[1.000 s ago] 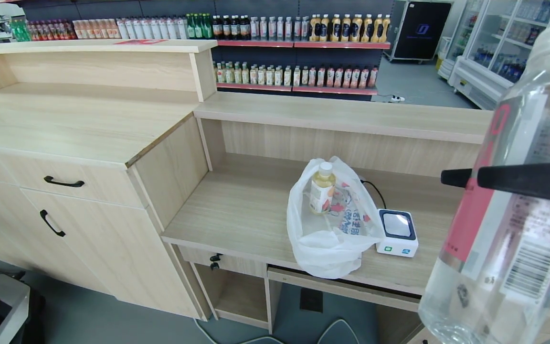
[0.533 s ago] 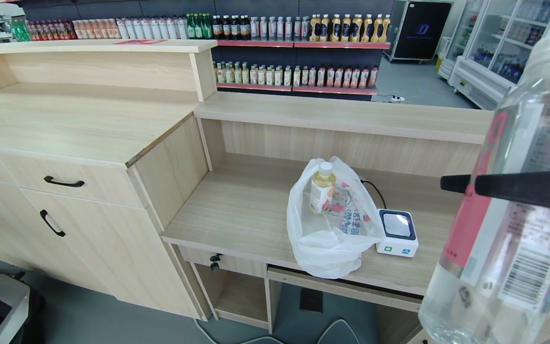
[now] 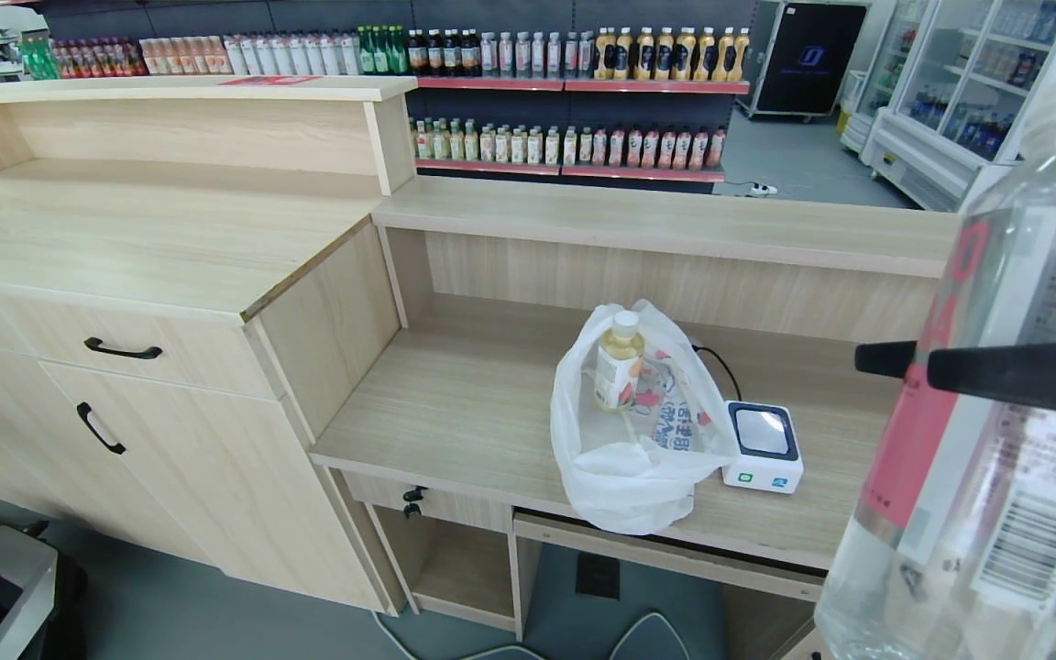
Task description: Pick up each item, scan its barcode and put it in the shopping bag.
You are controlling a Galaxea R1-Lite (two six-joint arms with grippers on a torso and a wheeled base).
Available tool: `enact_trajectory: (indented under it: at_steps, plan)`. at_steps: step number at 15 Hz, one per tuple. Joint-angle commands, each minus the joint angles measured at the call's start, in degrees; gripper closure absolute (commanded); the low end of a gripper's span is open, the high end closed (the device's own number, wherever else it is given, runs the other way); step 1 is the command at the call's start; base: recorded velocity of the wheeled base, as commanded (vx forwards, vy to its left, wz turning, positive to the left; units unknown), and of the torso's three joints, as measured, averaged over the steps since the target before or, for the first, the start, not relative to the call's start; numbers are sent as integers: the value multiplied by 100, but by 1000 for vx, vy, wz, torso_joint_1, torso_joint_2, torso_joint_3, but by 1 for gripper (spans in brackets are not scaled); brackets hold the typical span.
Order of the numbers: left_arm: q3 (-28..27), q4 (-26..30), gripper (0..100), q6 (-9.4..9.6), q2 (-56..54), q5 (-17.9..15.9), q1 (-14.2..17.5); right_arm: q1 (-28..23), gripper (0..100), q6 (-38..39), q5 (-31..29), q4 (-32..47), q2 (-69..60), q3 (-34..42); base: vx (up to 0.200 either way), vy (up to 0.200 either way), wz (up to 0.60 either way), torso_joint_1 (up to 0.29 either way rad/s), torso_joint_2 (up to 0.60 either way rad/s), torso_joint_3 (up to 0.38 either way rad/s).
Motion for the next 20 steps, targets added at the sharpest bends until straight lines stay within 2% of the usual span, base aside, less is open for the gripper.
enact_trajectory:
  at_steps: [1,8,12,14,17,19,20]
  plan:
    - [0,0,100,0,-2,2,2,2,100,1,2,-8,-13,-5,0,0,0,0,0,0]
    - [0,0,100,0,-2,2,2,-279,100,-131,-24,1,-92,4,0,0,0,0,0,0]
    - [0,0,100,0,-2,2,2,-929,100,-887,-367,19,-39,144,0,0,0,0,0,0]
    - [0,0,100,0,-2,2,2,-1325,100,-1493,-516,19,75,215,0,0,0,0,0,0]
    - [0,0,100,0,-2,2,2,-2054,100,-2926,-1149,-342,620,329,0,0,0,0,0,0]
    - [0,0,100,0,-2,2,2,-2485,100,-3462,-1184,-1018,945,522,0,0,0,0,0,0]
    - [0,0,100,0,-2,2,2,-2933,100,-3980,-1255,-1792,1297,768,0,0,0,0,0,0]
